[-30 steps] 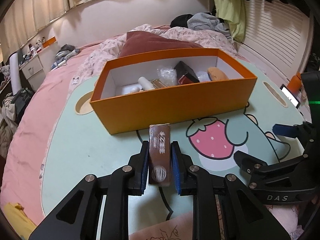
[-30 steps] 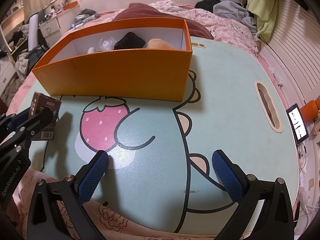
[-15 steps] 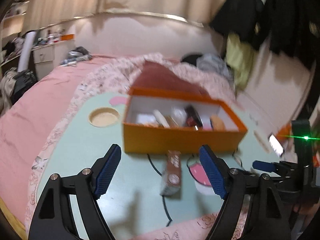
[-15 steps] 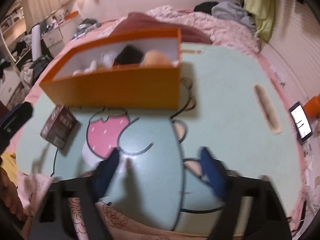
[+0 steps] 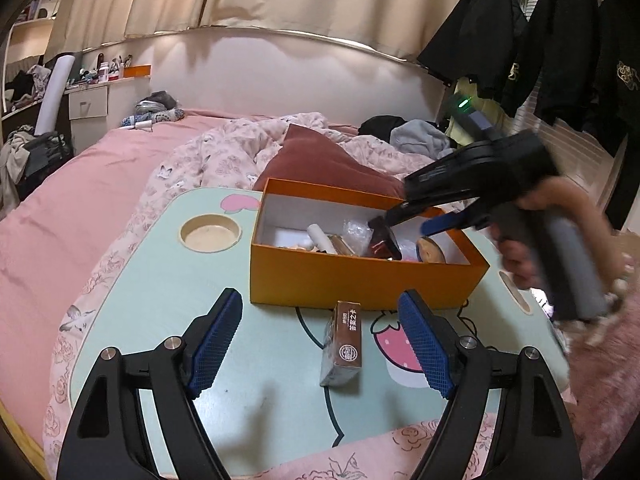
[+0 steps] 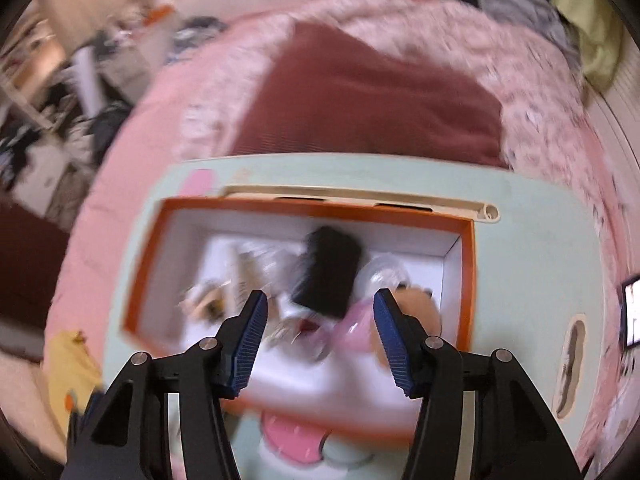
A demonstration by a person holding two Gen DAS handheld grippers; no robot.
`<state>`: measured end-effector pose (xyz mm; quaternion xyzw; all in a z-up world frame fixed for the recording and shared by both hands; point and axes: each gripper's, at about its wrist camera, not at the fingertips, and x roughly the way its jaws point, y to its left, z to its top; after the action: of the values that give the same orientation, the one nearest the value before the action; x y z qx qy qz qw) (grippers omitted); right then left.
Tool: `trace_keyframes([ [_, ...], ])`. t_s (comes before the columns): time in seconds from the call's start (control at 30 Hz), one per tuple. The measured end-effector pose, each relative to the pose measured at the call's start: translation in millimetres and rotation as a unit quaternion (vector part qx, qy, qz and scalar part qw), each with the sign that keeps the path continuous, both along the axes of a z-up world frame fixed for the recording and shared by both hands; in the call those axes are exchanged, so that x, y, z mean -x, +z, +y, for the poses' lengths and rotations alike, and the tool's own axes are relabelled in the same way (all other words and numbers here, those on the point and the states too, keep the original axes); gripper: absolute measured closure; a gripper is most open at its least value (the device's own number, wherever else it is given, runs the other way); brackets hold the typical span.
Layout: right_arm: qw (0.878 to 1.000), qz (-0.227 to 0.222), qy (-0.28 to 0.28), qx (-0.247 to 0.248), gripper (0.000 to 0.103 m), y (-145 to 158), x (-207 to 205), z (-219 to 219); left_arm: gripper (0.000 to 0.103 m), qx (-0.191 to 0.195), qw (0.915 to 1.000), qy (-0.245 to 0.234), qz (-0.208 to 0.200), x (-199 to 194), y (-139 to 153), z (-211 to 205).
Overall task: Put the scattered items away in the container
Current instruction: 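Grasp the black pouch in the box with the right gripper and set it on the table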
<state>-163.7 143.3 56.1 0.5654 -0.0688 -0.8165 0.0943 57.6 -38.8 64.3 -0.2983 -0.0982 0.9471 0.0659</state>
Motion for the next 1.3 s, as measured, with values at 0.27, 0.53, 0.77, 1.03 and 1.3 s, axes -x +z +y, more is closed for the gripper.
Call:
trace_keyframes([
  [0.27, 0.999, -0.036, 0.012, -0.023, 0.048, -19.8, 24.0, -11.5, 0.023, -0.018, 0.9998, -0.002, -0.005, -1.1, -3.8, -4.7],
  [0.53, 0.998, -0.025, 0.034, -0.046, 0.063, -26.5, 23.4, -24.4, 0.023, -0.031, 0.9995, 0.000, -0.011, -0.4, -5.7, -8.3],
  [0.77, 1.000, -0.004, 0.024, -0.020, 0.063, -13.9, 11.0, -13.9, 0.023, -0.029, 0.9995, 0.001, -0.013, 0.5, -6.2, -8.4],
  [1.03, 0.994, 0.079, 0.067, 0.034, 0.063, 56.3, -63.7, -6.6, 0.023, -0.035, 0.9990, 0.022, -0.015, 2.5, -6.4, -20.5],
  [1.3, 0.993, 0.031, 0.093, 0.070, 0.063, 3.0, -154.9, 8.3, 0.023, -0.036, 0.9988, 0.018, -0.026, 9.6, -2.4, -25.0],
])
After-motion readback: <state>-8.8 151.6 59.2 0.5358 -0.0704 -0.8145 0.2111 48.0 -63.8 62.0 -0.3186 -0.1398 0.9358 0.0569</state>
